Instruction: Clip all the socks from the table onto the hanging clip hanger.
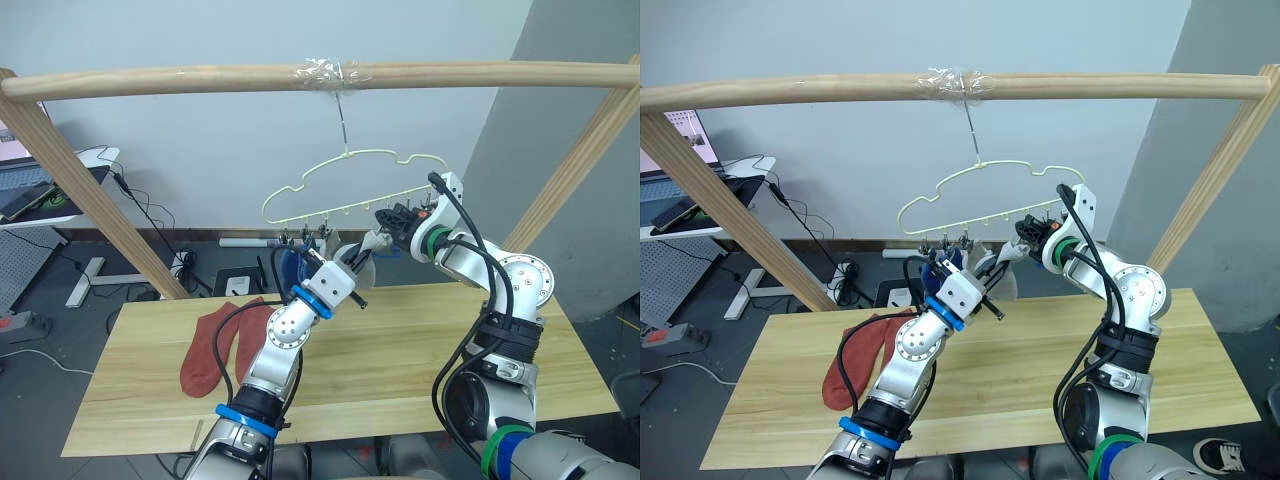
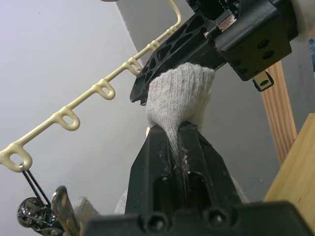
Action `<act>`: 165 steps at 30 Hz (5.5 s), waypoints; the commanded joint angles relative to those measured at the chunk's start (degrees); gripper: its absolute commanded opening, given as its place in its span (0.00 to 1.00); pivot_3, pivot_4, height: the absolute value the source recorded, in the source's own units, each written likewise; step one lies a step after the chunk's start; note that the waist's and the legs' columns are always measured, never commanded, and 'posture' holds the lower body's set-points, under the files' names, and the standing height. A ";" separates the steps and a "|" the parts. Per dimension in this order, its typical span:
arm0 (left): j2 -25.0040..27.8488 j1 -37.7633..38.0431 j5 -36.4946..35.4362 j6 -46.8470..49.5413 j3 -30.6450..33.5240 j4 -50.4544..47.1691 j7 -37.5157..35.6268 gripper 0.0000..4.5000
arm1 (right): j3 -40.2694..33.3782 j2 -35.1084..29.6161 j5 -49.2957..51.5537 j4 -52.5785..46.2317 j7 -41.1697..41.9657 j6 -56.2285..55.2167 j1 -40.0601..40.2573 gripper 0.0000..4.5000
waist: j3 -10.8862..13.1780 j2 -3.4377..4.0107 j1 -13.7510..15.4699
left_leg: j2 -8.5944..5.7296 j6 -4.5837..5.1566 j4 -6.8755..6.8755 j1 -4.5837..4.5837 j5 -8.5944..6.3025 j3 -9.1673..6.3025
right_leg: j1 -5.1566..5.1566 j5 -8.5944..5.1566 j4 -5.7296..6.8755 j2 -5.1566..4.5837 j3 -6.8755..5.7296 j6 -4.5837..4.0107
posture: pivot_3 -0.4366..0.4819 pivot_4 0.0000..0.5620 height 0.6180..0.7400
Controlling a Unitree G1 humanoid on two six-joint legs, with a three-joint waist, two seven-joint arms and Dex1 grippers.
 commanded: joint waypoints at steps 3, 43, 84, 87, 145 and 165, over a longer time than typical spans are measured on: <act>-0.23 -0.95 -0.29 -1.26 -0.52 -1.31 0.33 0.00 | -0.48 -0.25 0.87 0.23 -0.76 -0.28 -0.13 0.38 | 0.00 0.00 -0.10 | 0.00 0.00 0.00 0.00 0.00 0.01 | -0.04 0.00 0.02 0.00 0.01 0.00 | 0.41 0.18 1.00; 15.73 18.50 -26.81 49.22 12.89 -39.67 -6.42 1.00 | 33.22 -14.16 -31.91 -5.58 18.90 -48.05 23.34 0.72 | -0.15 -0.04 1.90 | -0.01 -0.01 0.06 0.04 0.01 -0.03 | -0.04 -0.02 0.13 0.02 0.04 0.04 | 0.55 0.08 1.00; 15.67 15.09 -28.09 37.49 10.81 -40.35 -12.28 1.00 | 27.80 -5.16 -39.83 13.76 13.92 -62.66 12.18 0.45 | -1.00 -0.15 1.39 | 0.02 -0.02 0.18 0.36 0.05 0.23 | -0.01 0.04 0.64 0.06 0.32 -0.09 | 0.55 0.05 1.00; 15.91 14.93 -28.06 37.21 10.78 -40.06 -12.29 1.00 | 27.09 -4.96 -39.97 16.00 13.12 -63.38 10.80 0.45 | -1.08 -0.15 1.42 | 0.01 0.01 0.22 0.39 0.08 0.24 | -0.01 0.04 0.73 0.06 0.34 -0.09 | 0.55 0.04 1.00; 16.08 19.11 -29.76 43.61 10.57 -49.22 -6.16 1.00 | 25.04 -4.64 -39.11 25.30 14.01 -65.43 3.50 0.45 | 0.83 -0.03 1.74 | 0.01 0.16 0.17 0.35 0.15 0.09 | -0.07 -0.04 0.83 0.07 0.22 -0.23 | 0.64 0.23 1.00; 15.91 19.18 -28.81 42.64 10.14 -48.48 -6.39 1.00 | 25.39 -3.50 -37.94 26.43 16.35 -66.22 2.03 0.45 | 0.92 -0.03 1.80 | 0.02 0.16 0.11 0.32 0.15 0.03 | -0.09 -0.14 0.78 0.07 0.16 -0.40 | 0.65 0.21 1.00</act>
